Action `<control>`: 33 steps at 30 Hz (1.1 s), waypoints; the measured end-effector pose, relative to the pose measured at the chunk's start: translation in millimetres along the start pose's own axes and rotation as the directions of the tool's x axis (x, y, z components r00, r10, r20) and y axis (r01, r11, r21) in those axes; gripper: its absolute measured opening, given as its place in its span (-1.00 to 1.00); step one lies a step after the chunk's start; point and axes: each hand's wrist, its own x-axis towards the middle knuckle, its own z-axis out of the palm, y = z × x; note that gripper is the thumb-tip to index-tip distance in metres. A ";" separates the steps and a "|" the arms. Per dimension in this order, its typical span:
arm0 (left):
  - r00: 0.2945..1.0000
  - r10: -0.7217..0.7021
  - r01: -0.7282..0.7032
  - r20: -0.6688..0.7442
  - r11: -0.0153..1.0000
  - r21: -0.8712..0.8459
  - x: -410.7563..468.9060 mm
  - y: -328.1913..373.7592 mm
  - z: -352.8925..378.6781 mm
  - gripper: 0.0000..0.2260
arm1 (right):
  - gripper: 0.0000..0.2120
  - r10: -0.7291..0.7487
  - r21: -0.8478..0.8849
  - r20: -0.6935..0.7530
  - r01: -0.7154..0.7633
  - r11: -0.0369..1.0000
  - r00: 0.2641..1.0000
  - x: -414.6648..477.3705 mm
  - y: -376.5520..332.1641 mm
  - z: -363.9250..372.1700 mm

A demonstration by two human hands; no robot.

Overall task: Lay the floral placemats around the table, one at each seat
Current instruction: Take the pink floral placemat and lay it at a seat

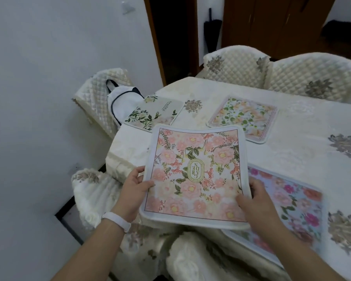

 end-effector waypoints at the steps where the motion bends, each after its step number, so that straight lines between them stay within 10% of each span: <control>1: 1.000 -0.015 0.015 0.018 1.000 0.012 19.1 -4.1 -9.4 -0.70 | -0.76 0.020 -0.008 -0.017 -0.020 1.000 1.000 7.6 0.6 14.5; 15: 0.957 -0.188 0.162 0.219 0.978 0.132 209.1 -13.4 -118.1 -0.69 | -0.83 0.205 -0.049 -0.234 -0.222 0.974 0.950 66.6 -21.4 188.3; 33: 0.893 -0.290 0.183 0.345 0.933 0.310 265.5 -50.8 -70.7 -0.66 | -0.86 0.469 0.145 -0.417 -0.452 0.880 0.779 93.2 31.1 218.2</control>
